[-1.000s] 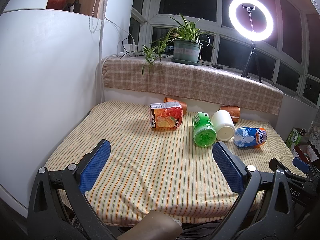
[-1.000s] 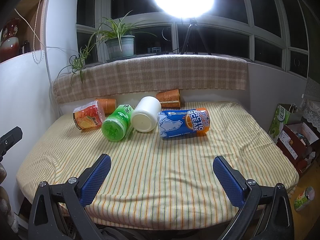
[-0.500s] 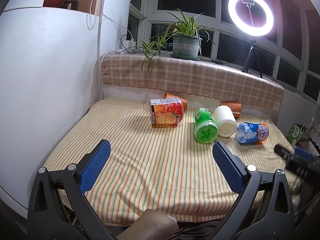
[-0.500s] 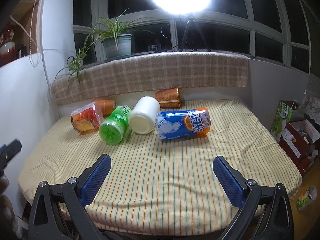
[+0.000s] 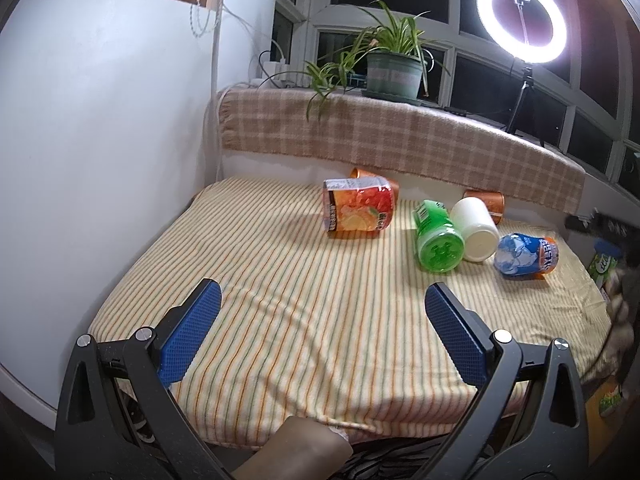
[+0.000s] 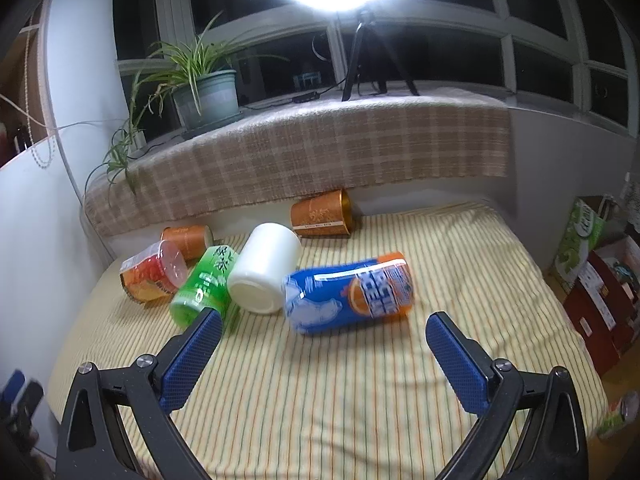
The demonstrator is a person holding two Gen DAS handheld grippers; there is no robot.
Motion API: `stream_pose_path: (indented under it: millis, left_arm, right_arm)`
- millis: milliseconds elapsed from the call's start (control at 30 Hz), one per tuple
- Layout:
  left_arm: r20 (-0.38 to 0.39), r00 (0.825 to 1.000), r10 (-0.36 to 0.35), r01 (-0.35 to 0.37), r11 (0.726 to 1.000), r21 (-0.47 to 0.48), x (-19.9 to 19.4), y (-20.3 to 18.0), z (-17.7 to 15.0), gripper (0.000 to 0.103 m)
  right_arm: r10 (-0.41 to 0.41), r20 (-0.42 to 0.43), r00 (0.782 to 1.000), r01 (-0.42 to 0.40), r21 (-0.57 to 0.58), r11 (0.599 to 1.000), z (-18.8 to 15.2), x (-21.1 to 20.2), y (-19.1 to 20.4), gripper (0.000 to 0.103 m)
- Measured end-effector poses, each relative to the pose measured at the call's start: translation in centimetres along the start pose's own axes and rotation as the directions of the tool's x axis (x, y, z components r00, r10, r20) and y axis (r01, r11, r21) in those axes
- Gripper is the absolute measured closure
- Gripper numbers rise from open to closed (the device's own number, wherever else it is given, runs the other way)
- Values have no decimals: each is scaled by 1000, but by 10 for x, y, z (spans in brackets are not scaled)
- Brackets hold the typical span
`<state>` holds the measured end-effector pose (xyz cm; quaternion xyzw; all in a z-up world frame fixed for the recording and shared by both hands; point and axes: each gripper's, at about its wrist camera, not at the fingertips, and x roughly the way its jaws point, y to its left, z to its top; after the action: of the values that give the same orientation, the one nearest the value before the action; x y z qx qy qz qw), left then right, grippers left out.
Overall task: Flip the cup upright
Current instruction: 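Move the right gripper toward the white cup lying on its side, then close the right gripper around the body of the white cup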
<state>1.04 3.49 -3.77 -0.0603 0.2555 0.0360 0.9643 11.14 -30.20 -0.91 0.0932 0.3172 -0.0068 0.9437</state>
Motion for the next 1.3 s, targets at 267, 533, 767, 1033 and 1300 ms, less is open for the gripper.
stream_pose_path:
  millis: [267, 533, 767, 1033, 1300]
  left_arm:
    - [-15, 1000, 17, -17, 999, -35, 1, 21, -2, 0]
    - [-32, 999, 30, -32, 997, -72, 7, 38, -1, 0]
    - [-40, 999, 31, -35, 996, -86, 12, 46, 0, 0]
    - [-45, 998, 32, -36, 994, -98, 15, 50, 1, 0]
    - [-48, 998, 35, -40, 994, -101, 17, 51, 2, 0]
  right_arm:
    - [101, -169, 980, -99, 21, 995, 46, 73, 12, 0]
    - [118, -307, 944, -109, 45, 993, 72, 141, 33, 1]
    - [111, -410, 906, -90, 70, 993, 74, 184, 42, 6]
    - [126, -468, 875, -84, 110, 990, 66, 210, 43, 9]
    - [145, -502, 853, -91, 130, 987, 62, 222, 42, 18]
